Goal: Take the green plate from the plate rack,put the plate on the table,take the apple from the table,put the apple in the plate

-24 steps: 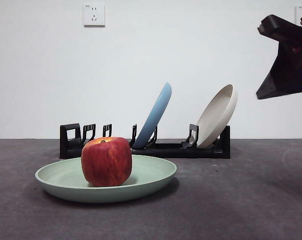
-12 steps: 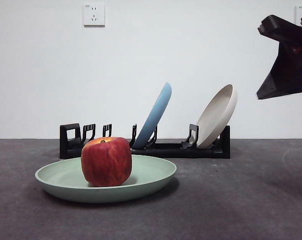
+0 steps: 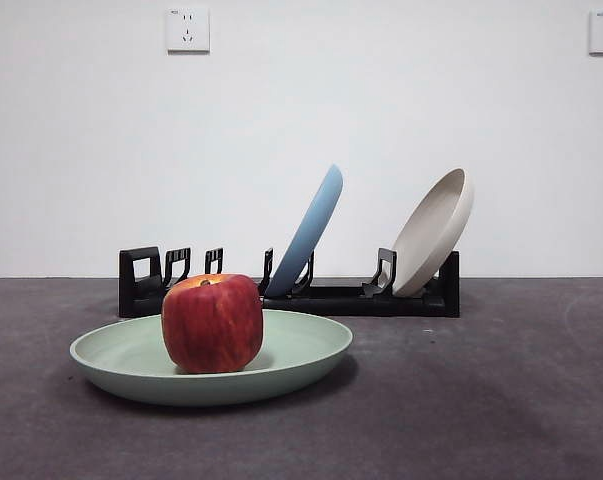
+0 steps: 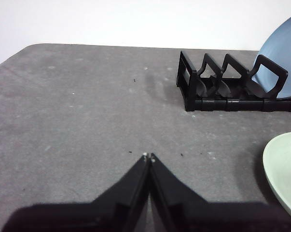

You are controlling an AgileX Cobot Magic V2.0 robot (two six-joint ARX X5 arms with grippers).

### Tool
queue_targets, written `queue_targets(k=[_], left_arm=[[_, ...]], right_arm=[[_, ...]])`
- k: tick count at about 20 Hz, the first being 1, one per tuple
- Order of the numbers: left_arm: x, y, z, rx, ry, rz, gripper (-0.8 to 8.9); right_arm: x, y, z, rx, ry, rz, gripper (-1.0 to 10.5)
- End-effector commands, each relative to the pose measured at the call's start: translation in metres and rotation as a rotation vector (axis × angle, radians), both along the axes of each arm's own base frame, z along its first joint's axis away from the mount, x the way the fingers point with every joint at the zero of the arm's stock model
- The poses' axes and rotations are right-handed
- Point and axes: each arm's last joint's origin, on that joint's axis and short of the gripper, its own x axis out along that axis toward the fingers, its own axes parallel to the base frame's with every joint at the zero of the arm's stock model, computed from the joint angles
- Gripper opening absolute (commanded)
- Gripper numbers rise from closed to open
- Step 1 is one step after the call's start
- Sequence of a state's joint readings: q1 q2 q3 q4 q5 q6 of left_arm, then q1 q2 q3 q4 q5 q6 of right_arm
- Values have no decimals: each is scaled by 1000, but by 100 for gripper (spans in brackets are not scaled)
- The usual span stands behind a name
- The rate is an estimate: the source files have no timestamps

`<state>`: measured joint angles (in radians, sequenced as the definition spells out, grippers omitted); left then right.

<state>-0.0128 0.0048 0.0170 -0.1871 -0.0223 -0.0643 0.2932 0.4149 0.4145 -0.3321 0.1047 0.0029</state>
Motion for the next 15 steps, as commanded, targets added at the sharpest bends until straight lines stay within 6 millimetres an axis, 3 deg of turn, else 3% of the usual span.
queue_targets(k=[1,4,6,9,15], left_arm=[[1,0,-4,-4,10,3,-1],[1,0,-4,-4,10,4,-1],[1,0,-4,-4,10,4,-1],[1,0,-4,-4,10,4,-1],[1,0,-4,-4,10,3,-1]], right_arm=[[-16,-17,7,-12,-132,-107,-16],[-27,-26,-1,-28,-217,-188,-16],[-27,-27,-17,-31,-216,-204,-16],[-19,-25,-41,-6,-270,-127,-16],[-17,-22,-62,21,-265,-36,-16]])
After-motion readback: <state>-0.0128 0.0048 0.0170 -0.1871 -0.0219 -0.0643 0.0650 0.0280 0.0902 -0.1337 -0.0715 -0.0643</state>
